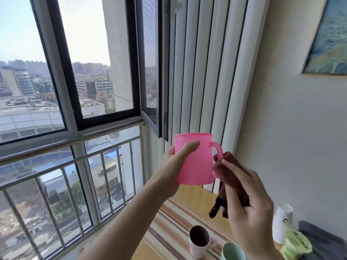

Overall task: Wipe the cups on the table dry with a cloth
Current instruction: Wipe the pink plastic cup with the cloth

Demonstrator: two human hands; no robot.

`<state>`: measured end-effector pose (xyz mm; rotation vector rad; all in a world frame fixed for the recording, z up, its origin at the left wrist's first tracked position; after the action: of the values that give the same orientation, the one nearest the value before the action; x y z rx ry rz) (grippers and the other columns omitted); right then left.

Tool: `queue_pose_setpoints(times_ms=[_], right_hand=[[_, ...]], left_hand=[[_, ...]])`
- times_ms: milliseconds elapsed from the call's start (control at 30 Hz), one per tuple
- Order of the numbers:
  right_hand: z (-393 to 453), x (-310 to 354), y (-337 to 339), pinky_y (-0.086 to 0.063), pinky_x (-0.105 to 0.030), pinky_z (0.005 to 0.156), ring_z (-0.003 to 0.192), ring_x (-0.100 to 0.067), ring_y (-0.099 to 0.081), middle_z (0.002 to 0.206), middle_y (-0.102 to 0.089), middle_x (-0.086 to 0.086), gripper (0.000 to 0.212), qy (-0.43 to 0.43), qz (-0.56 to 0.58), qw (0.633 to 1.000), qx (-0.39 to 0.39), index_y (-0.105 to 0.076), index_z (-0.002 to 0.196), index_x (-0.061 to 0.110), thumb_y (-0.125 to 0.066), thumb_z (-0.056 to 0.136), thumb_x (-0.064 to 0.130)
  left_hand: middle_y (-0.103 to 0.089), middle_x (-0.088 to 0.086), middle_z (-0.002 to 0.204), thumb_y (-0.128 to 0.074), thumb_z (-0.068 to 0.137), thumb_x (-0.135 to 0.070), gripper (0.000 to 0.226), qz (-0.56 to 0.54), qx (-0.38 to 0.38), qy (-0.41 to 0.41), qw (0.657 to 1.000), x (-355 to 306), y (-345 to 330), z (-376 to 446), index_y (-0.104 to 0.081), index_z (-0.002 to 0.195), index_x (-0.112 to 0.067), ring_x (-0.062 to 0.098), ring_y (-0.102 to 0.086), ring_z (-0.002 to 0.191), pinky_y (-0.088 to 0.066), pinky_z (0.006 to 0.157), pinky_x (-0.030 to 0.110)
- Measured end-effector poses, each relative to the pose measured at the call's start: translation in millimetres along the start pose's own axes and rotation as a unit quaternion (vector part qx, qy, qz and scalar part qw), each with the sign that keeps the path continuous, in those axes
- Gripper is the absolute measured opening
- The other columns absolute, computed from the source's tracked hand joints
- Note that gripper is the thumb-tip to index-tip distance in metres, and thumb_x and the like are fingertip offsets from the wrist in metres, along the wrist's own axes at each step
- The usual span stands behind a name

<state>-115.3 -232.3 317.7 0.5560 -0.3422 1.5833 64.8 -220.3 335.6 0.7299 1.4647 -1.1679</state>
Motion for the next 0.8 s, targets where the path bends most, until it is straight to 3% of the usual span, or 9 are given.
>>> queue_pose_setpoints(times_ms=[100, 200, 267, 367, 533, 600, 667, 733, 800], right_hand=[[22, -3, 3, -0.057, -0.034, 0.095, 0.115, -0.006, -0.065, 0.132, -0.064, 0.003, 0.034, -0.044, 0.050, 0.997, -0.048, -0.063, 0.129, 0.017, -0.052, 0.098, 0.009], [40, -5, -13, -0.051, -0.025, 0.102, 0.116, 0.003, -0.062, 0.136, -0.061, 0.015, 0.039, -0.095, 0.106, 0.990, 0.022, -0.055, 0.138, 0.028, -0.047, 0.101, 0.018], [37, -3, -29, -0.056, -0.024, 0.081, 0.083, -0.008, -0.067, 0.105, -0.067, 0.028, 0.045, -0.151, 0.159, 0.970, 0.102, -0.048, 0.144, 0.038, -0.039, 0.100, 0.033], [20, -1, -35, -0.040, -0.010, 0.050, 0.052, -0.001, -0.048, 0.061, -0.054, 0.023, 0.050, -0.174, 0.168, 0.962, 0.128, -0.047, 0.145, 0.026, -0.035, 0.097, 0.034], [-7, -17, -21, -0.037, -0.005, 0.052, 0.053, 0.002, -0.052, 0.068, -0.058, 0.027, 0.041, -0.108, 0.046, 0.982, 0.145, -0.050, 0.138, 0.031, -0.037, 0.100, 0.034], [-12, -28, -19, -0.039, -0.007, 0.050, 0.050, -0.001, -0.052, 0.065, -0.059, 0.024, 0.037, -0.144, 0.033, 0.978, 0.145, -0.055, 0.135, 0.026, -0.039, 0.102, 0.030], [-13, -33, -22, -0.042, -0.015, 0.047, 0.047, -0.005, -0.050, 0.059, -0.057, 0.019, 0.032, -0.179, 0.038, 0.972, 0.146, -0.058, 0.127, 0.037, -0.037, 0.105, 0.026], [-11, -33, -28, -0.041, -0.022, 0.046, 0.047, -0.009, -0.045, 0.055, -0.052, 0.013, 0.034, -0.226, 0.069, 0.961, 0.142, -0.061, 0.111, 0.045, -0.038, 0.105, 0.020], [-8, -30, -33, -0.038, -0.023, 0.048, 0.052, -0.018, -0.044, 0.057, -0.050, -0.003, 0.034, -0.264, 0.111, 0.948, 0.137, -0.064, 0.090, 0.036, -0.039, 0.106, 0.019]], left_hand=[[-0.069, 0.013, 0.103, -0.078, 0.061, -0.049, 0.072, -0.020, 0.015, 0.023, 0.999, 5, 2, -1, -0.058, 0.120, -0.012, 0.026, -0.075, 0.086, -0.065, 0.068, 0.042], [-0.073, 0.011, 0.097, -0.076, 0.052, -0.053, 0.086, -0.034, 0.048, 0.029, 0.998, 5, -3, -2, -0.058, 0.124, -0.011, 0.025, -0.076, 0.081, -0.064, 0.064, 0.040], [-0.075, 0.007, 0.089, -0.074, 0.052, -0.054, 0.083, -0.049, 0.064, 0.008, 0.997, 3, -8, -1, -0.061, 0.121, -0.011, 0.024, -0.075, 0.077, -0.065, 0.066, 0.041], [-0.073, 0.008, 0.089, -0.071, 0.055, -0.056, 0.078, -0.077, 0.057, -0.029, 0.995, -3, -5, 3, -0.062, 0.119, -0.012, 0.025, -0.074, 0.077, -0.060, 0.070, 0.042], [-0.069, 0.012, 0.101, -0.073, 0.055, -0.055, 0.089, -0.051, 0.025, -0.050, 0.997, -13, 11, 7, -0.055, 0.129, -0.010, 0.023, -0.076, 0.080, -0.063, 0.064, 0.039], [-0.066, 0.016, 0.110, -0.074, 0.057, -0.053, 0.094, -0.044, 0.024, -0.063, 0.997, -16, 13, 9, -0.052, 0.135, -0.007, 0.026, -0.074, 0.088, -0.063, 0.068, 0.040], [-0.065, 0.018, 0.111, -0.075, 0.061, -0.049, 0.090, -0.034, 0.040, -0.083, 0.995, -17, 10, 9, -0.052, 0.134, -0.003, 0.029, -0.072, 0.093, -0.064, 0.072, 0.043], [-0.066, 0.016, 0.109, -0.081, 0.060, -0.043, 0.082, -0.035, 0.060, -0.093, 0.993, -15, 3, 8, -0.056, 0.127, -0.005, 0.028, -0.071, 0.094, -0.064, 0.078, 0.045], [-0.068, 0.014, 0.110, -0.091, 0.054, -0.037, 0.081, -0.053, 0.075, -0.099, 0.991, -11, -3, 9, -0.059, 0.123, -0.011, 0.027, -0.072, 0.097, -0.063, 0.082, 0.046]])
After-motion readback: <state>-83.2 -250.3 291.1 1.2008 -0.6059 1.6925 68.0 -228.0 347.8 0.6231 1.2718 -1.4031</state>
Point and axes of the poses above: each hand's wrist, its own z-axis towards the middle knuckle, its own y-axis out of the back of the hand, x = y × z, the point moved 4 cm from there along z, towards the middle knuckle
